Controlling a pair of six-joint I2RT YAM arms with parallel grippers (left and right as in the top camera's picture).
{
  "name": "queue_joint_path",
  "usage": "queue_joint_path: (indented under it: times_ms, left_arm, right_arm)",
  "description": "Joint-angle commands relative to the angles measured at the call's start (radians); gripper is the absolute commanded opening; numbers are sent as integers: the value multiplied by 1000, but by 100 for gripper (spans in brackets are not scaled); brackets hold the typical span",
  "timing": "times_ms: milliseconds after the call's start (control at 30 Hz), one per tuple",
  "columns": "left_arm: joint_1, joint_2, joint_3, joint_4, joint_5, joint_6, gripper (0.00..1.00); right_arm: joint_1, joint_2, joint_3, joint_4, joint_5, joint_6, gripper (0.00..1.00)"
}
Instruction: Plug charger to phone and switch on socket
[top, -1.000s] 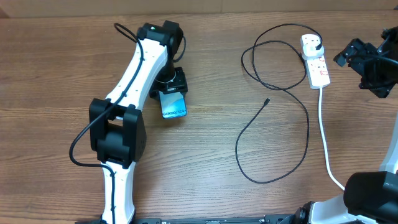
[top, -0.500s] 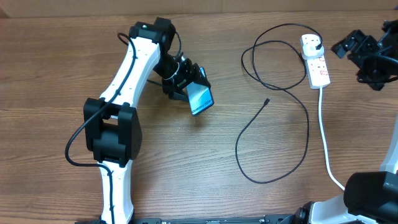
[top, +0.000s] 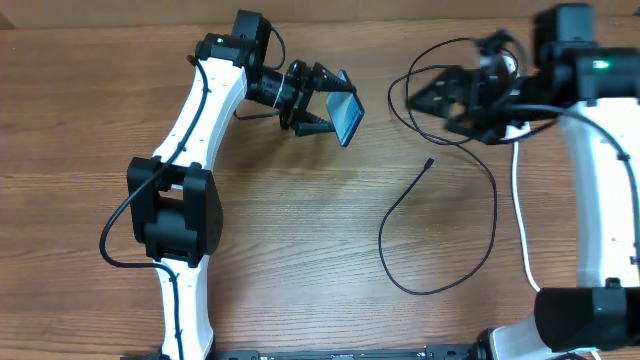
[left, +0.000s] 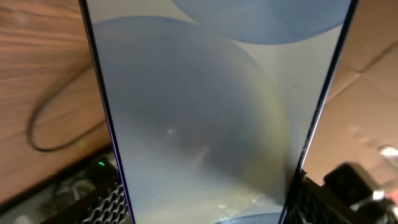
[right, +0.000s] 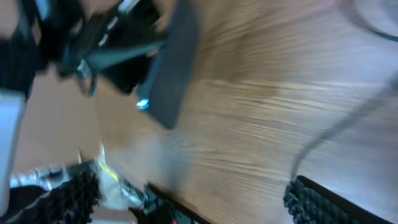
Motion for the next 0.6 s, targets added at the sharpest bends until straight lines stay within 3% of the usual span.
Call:
queue_joint_path:
  times_ms: [0, 133, 267, 433, 567]
  left_arm:
    - [0, -35, 24, 18, 134, -127, 68]
    - [0, -35, 24, 19, 140, -172, 68]
    - [0, -35, 24, 19, 140, -215, 68]
    - [0, -35, 24, 42, 140, -280, 68]
    - [0, -35, 24, 46, 161, -289, 68]
  right_arm:
    - [94, 3, 2, 59, 81, 68, 89]
    - [184, 3, 2, 114, 281, 256, 86]
    - [277, 3, 2, 164, 372, 280, 74]
    - [441, 3, 2, 195, 744, 448, 75]
    - [494, 3, 2, 197, 879, 570, 75]
